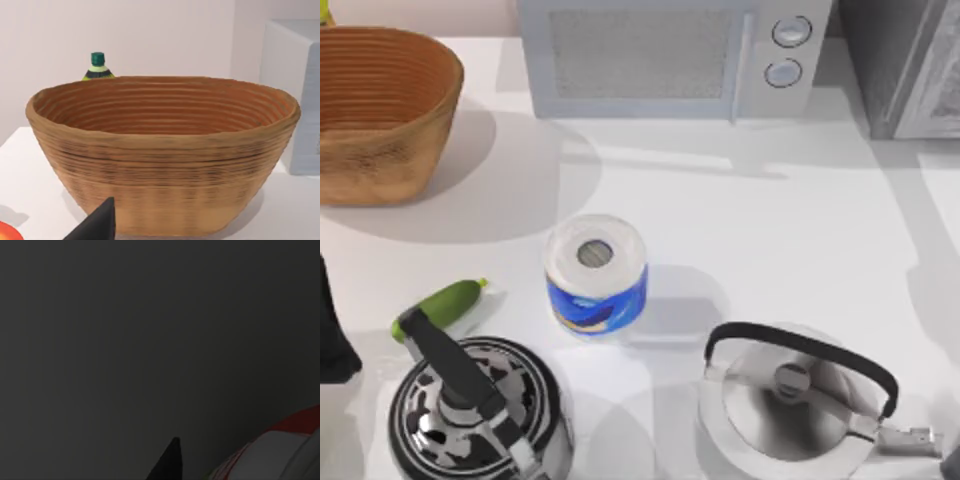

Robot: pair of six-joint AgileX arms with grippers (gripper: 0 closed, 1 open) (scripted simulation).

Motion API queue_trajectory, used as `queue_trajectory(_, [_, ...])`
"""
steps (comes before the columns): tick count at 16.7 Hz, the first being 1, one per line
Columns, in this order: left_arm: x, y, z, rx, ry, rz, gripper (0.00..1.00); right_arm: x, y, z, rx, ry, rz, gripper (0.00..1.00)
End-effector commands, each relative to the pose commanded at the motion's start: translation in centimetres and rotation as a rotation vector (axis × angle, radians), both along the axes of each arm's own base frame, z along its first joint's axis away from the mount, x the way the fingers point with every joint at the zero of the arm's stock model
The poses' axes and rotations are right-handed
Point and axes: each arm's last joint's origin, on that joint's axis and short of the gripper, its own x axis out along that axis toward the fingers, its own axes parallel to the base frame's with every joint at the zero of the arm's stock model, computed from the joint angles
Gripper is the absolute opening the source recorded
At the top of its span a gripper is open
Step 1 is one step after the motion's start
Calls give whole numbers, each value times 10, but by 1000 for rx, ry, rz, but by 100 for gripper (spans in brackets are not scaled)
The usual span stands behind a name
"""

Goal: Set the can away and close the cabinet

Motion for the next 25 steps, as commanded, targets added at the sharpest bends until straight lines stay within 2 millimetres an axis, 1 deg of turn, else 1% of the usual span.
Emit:
queue_trajectory(2, [0, 0, 0, 0, 0, 0, 100, 0, 0, 0, 0, 0, 0, 0])
queue_trajectory(15, [0, 0, 0, 0, 0, 0, 100, 0, 0, 0, 0, 0, 0, 98])
queue_trajectory(16, [0, 0, 0, 0, 0, 0, 100, 0, 0, 0, 0, 0, 0, 100])
queue_trajectory(25, [0, 0, 0, 0, 0, 0, 100, 0, 1, 0, 0, 0, 2, 100])
